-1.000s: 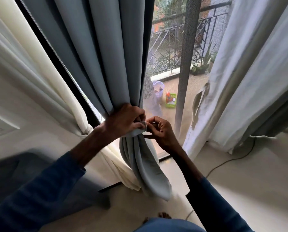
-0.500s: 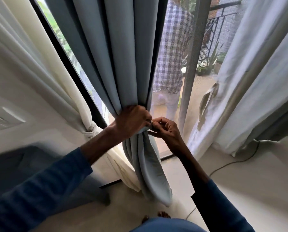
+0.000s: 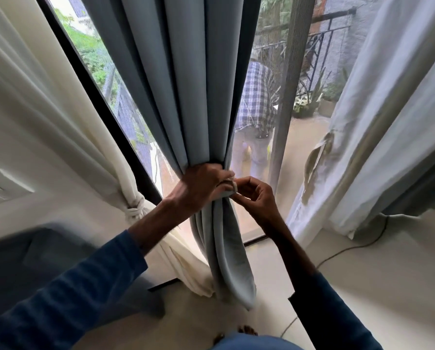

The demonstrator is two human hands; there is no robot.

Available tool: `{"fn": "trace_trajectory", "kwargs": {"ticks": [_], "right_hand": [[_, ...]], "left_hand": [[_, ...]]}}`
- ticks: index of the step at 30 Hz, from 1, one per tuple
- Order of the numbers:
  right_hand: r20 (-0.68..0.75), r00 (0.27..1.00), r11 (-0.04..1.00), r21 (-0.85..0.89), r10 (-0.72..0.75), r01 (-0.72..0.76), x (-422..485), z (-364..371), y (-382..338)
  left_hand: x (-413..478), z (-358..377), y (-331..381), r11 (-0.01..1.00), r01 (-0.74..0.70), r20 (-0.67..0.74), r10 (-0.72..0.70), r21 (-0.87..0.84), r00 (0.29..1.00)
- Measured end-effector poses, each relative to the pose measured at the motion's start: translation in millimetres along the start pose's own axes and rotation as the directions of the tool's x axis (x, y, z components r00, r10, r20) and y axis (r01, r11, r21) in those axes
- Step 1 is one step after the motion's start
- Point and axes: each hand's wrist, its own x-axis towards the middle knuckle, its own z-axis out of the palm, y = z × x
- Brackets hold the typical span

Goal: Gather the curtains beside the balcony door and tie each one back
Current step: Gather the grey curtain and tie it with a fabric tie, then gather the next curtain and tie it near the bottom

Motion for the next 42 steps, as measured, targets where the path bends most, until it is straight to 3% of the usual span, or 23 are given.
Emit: {"fn": "trace_trajectory", "kwargs": {"ticks": [10,18,29,34,42], "right_hand": [[-0.072,0.997,0.992,-0.123,-0.016,0.007,10.5,-6.6,5.3],[-0.115,0.992,0.961,-0.277,-0.055,0.021,16.2,-13.1,-11.9],[-0.279,0.940,0.913,-0.402,-0.196,0.070,-19.4,-27.9,-40.5],[-0.329,0.906,0.891,-0.443,-0.266,0.100,-25.7,-66.2,-81.9],[-0.287,0.787,0.749,-0.587,-0.547,0.306,10.6,-160.2,-211.9]], "left_hand": [[-14.8,7.3,3.5,0.979,0.068,-0.257,-0.018,0.190,0.966],[-22.0,14.9,3.5,0.985,0.047,-0.399,0.025,0.168,0.917],[0.8,34.7,42.1,0.999,-0.033,-0.376,0.030,-0.004,0.926],[52.0,42.2,69.2,0.993,-0.116,-0.421,0.092,-0.033,0.902],[176.4,-14.7,145.4,0.980,-0.200,-0.577,0.152,-0.021,0.803]]}}
